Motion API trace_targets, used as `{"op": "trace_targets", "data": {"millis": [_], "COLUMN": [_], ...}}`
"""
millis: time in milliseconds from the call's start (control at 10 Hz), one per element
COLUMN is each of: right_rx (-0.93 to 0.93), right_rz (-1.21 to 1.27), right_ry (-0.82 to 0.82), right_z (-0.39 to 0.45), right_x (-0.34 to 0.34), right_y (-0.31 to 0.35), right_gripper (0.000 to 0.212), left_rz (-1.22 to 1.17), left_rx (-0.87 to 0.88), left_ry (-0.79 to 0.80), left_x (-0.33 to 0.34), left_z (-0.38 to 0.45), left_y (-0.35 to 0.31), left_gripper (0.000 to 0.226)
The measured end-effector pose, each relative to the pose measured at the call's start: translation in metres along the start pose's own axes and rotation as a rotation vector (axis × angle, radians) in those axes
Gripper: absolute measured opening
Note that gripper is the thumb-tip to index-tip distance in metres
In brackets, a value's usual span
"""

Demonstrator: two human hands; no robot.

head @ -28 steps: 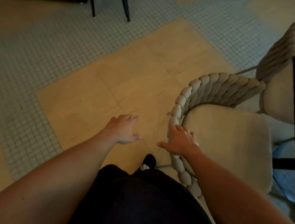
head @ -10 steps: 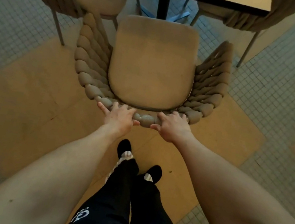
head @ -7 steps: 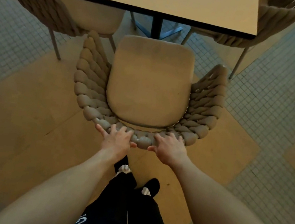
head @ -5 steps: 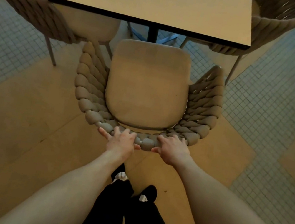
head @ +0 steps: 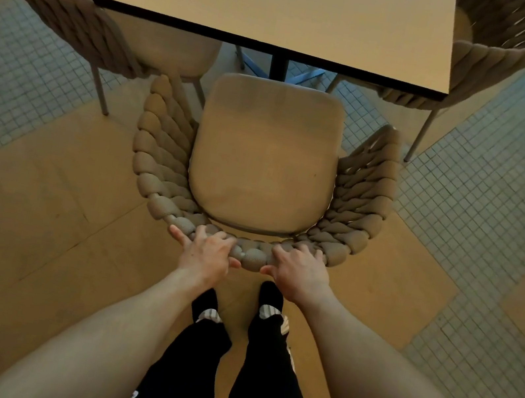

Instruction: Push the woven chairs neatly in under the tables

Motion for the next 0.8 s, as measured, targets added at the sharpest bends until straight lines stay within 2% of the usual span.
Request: {"op": "trace_targets", "data": {"millis": [300, 500, 700, 800], "right_rx": [-0.009, -0.046, -0.083, -0.096], "right_rz": [0.039, 0.024, -0.012, -0.061], "right_ry": [0.045, 0.083, 0.112, 0.103], "right_z": [0.001, -0.002, -0.003, -0.001], "right_x": [0.004, -0.002, -0.004, -0.008], "right_y": [-0.001, -0.005, -0.002, 0.003], "right_gripper": [0.057, 0.052, 0.052, 0.053], "left_rz": [-0.024, -0.032, -0.14, -0.223], "left_rx": [-0.098, -0.107, -0.125, -0.121], "left_ry": [0.039, 0.032, -0.06, -0.159], "left_x": [-0.003, -0.002, 0.0, 0.001], "left_z": [-0.004, -0.006, -0.008, -0.012], "left_y": [-0.003, -0.004, 0.012, 0.024], "left_gripper": [0.041, 0.047, 0.057, 0.06]}}
Point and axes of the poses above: each hand's wrist, its own z-axis towards the middle knuckle, its own x-axis out of the palm, y = z × x, the point moved 7 cm from there along z, towards the middle knuckle, and after that the axes turned 11 degrees about y, right-handed, at the moved point
